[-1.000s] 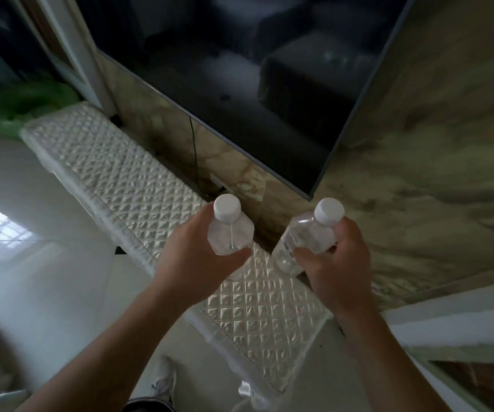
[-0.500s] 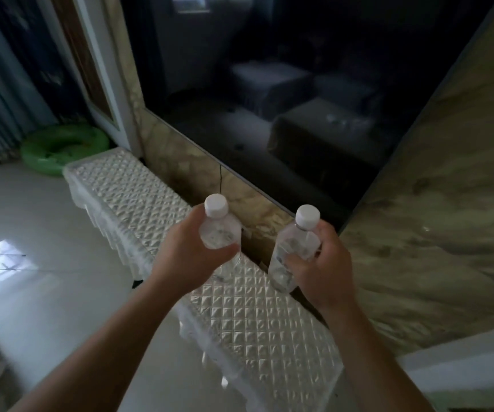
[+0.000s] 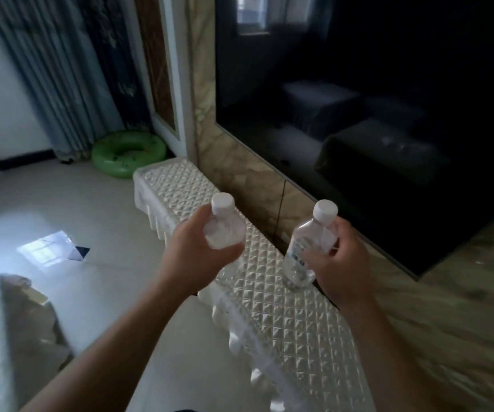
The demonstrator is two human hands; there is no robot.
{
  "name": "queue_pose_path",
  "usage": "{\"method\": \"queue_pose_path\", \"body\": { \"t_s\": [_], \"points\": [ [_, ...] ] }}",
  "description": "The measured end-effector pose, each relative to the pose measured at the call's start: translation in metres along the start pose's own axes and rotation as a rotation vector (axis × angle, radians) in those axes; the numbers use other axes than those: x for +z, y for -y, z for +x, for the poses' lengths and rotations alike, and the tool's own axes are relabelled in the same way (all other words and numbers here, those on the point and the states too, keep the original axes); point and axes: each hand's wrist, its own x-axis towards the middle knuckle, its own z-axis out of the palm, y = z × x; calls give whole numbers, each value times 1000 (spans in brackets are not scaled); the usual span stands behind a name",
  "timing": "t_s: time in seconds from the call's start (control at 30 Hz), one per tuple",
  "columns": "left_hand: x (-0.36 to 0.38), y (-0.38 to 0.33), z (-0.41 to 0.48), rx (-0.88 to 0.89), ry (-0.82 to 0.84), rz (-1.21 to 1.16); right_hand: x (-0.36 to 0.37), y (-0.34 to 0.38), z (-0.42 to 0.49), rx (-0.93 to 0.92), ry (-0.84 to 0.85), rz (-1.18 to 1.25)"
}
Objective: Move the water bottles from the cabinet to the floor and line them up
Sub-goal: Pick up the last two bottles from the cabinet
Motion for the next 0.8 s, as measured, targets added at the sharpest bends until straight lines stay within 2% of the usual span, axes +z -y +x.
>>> {"method": "queue_pose_path", "body": {
  "t_s": [0.33,0.6,0.8],
  "points": [
    [-77,49,22,-100,-149,38,98,47,28,-59,167,31],
    [-102,82,68,-170,-267,61,163,50,93,-53,333,101],
    [-102,97,129,-192,-350,89,200,52,162,-114,430,132]
  ]
}}
